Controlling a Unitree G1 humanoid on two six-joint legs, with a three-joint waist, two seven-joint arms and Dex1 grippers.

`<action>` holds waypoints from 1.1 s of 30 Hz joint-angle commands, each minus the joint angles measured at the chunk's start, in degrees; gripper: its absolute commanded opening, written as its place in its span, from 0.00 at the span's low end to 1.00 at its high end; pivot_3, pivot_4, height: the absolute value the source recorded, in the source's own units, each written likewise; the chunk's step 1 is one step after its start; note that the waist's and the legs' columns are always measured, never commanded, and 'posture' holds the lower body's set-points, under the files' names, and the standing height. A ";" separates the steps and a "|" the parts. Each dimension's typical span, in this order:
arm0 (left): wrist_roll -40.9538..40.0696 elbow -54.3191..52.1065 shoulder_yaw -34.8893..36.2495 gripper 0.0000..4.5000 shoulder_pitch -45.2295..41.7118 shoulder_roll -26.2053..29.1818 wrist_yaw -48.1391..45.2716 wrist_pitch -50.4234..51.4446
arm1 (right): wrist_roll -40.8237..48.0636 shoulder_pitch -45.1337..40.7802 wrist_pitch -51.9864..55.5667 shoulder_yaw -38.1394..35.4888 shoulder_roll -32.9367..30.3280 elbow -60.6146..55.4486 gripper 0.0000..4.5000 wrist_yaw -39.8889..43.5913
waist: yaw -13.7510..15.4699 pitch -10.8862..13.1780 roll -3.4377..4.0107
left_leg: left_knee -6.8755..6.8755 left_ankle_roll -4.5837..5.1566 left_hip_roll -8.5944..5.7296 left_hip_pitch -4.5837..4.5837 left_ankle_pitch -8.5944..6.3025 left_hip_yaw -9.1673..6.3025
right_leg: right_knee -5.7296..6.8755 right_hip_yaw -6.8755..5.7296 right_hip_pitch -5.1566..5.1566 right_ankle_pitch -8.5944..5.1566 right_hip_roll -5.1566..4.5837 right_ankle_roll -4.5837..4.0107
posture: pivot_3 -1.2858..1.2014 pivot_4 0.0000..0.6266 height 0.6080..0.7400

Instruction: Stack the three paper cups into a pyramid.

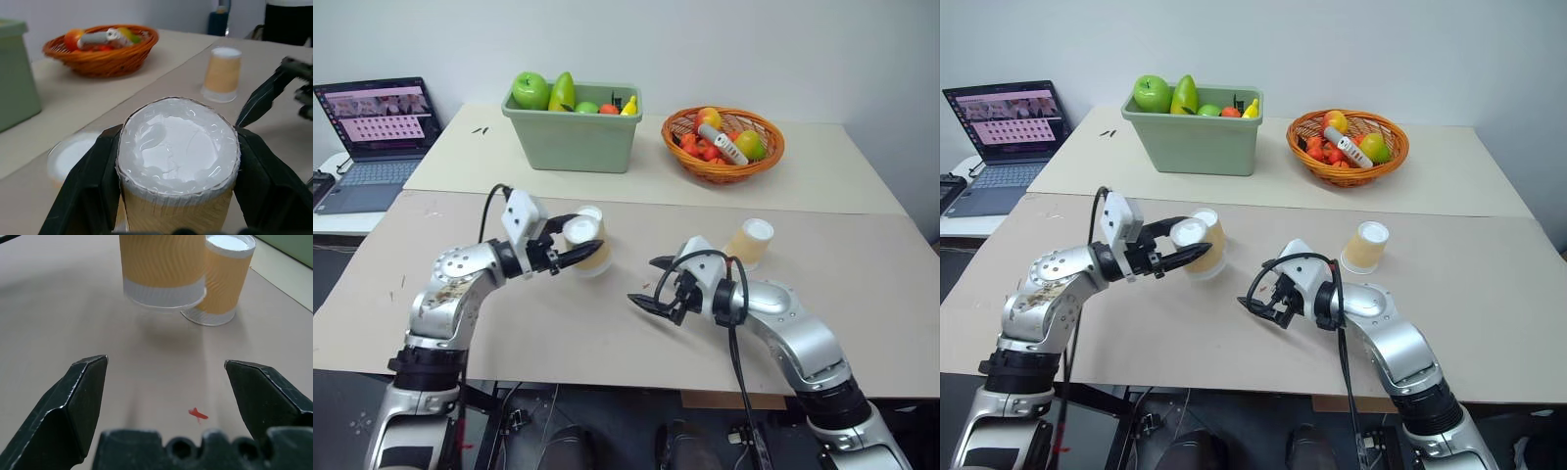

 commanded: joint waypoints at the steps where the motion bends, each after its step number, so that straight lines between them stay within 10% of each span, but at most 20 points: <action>1: 1.31 -0.49 -4.58 0.57 -1.64 -0.78 -3.07 -0.93 | -0.45 -0.73 -0.77 -1.21 0.52 -1.13 1.00 -1.47 | -0.11 0.00 0.00 | 0.00 0.00 -0.01 0.00 0.00 0.00 | 0.00 0.01 0.00 0.00 0.00 0.00 | 0.52 0.24 0.75; 16: 9.55 12.37 -14.28 0.57 -3.11 -5.95 -9.64 -10.76 | 3.85 1.41 4.00 -9.47 -4.16 -7.69 1.00 -2.67 | 0.31 0.01 0.01 | 0.04 0.02 -0.03 -0.02 0.00 0.01 | -0.01 0.03 0.00 -0.01 0.02 0.02 | 0.52 0.24 0.75; 21: 9.18 11.52 -12.70 0.98 -3.71 -6.93 -9.01 -11.04 | 4.71 2.91 4.66 -10.42 -4.81 -8.87 1.00 -2.16 | 0.39 0.01 0.01 | 0.04 0.04 -0.03 0.01 -0.02 -0.03 | -0.02 0.02 0.05 -0.01 0.02 0.02 | 0.52 0.24 0.75; 33: 0.78 -7.58 -2.49 0.98 -0.41 -0.74 -3.28 3.69 | 5.55 3.50 1.59 -12.54 -8.83 -4.00 1.00 2.09 | 0.43 0.01 0.01 | 0.03 0.07 0.00 -0.01 -0.03 -0.10 | -0.04 0.05 0.03 -0.01 0.02 0.03 | 0.52 0.24 0.75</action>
